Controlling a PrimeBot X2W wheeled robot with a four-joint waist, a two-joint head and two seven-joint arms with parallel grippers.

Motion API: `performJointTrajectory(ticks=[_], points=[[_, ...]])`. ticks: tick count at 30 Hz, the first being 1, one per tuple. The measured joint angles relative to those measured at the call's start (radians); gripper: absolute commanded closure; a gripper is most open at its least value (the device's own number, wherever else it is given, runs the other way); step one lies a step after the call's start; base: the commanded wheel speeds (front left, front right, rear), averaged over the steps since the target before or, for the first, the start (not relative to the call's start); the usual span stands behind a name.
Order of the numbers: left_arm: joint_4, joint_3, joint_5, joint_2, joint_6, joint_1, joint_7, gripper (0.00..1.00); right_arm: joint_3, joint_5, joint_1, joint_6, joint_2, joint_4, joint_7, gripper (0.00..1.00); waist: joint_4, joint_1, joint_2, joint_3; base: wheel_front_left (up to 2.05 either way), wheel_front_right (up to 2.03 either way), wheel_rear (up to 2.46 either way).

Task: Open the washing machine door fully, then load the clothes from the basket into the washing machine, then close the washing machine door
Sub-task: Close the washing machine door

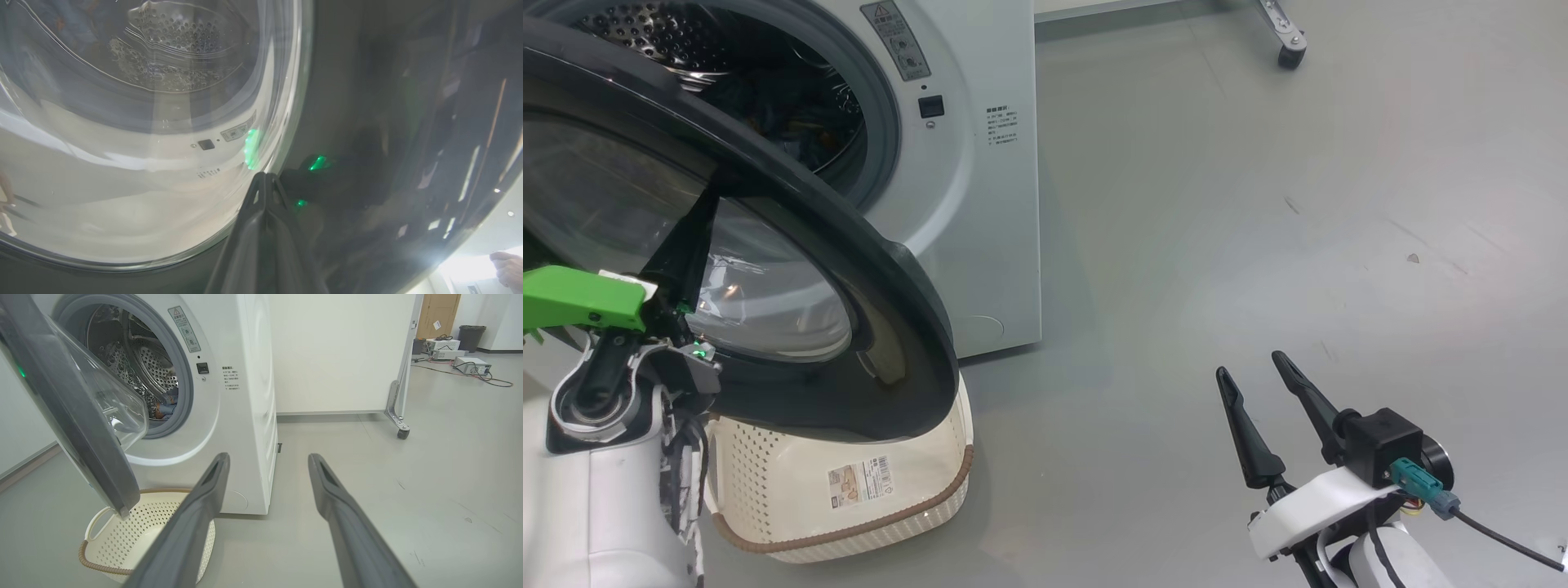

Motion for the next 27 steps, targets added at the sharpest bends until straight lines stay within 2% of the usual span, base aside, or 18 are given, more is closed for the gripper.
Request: performJointTrajectory(ticks=[5, 11, 12, 13, 14, 15, 17, 27], points=[[0.028, -0.031, 0.044, 0.0, -0.003, -0.009, -0.031, 1.0, -0.011, 0.0, 0.0, 0.0, 0.0, 0.0, 0.0, 0.0, 0.002, 0.0, 0.0, -0.01, 0.0, 0.0, 0.0], [0.004, -0.105, 0.185, 0.028, -0.013, -0.001, -0.07, 0.98, -0.047, 0.0, 0.002, 0.0, 0.0, -0.004, 0.0, 0.0, 0.018, 0.0, 0.0, -0.013, 0.0, 0.0, 0.0], [-0.006, -0.114, 0.211, 0.038, -0.016, 0.002, -0.081, 0.79, -0.053, 0.0, 0.003, 0.0, 0.0, -0.006, 0.0, 0.0, 0.022, 0.0, 0.0, -0.013, 0.0, 0.0, 0.0], [-0.016, -0.123, 0.234, 0.048, -0.016, 0.009, -0.094, 0.72, -0.061, 0.0, 0.005, 0.0, 0.001, -0.008, 0.0, 0.0, 0.026, 0.0, 0.0, -0.013, 0.0, 0.0, 0.0], [-0.024, -0.132, 0.263, 0.06, -0.017, 0.019, -0.111, 0.6, -0.068, 0.0, 0.006, 0.0, 0.001, -0.008, 0.0, 0.0, 0.031, 0.0, 0.0, -0.014, 0.0, 0.0, 0.0], [-0.031, -0.143, 0.298, 0.075, -0.017, 0.035, -0.13, 0.44, -0.073, 0.0, 0.008, 0.0, 0.001, -0.008, 0.0, 0.0, 0.036, 0.0, 0.0, -0.014, 0.0, 0.0, 0.0], [-0.048, -0.162, 0.368, 0.107, -0.02, 0.074, -0.167, 0.0, -0.082, 0.0, 0.013, 0.0, 0.001, -0.012, 0.0, 0.0, 0.046, 0.0, 0.0, -0.016, 0.0, 0.0, 0.0], [-0.127, -0.233, 0.611, 0.201, -0.021, 0.252, -0.364, 0.0, -0.092, -0.003, 0.019, 0.0, 0.002, -0.023, 0.0, 0.0, 0.092, 0.0, 0.0, -0.034, 0.0, 0.0, 0.0]])
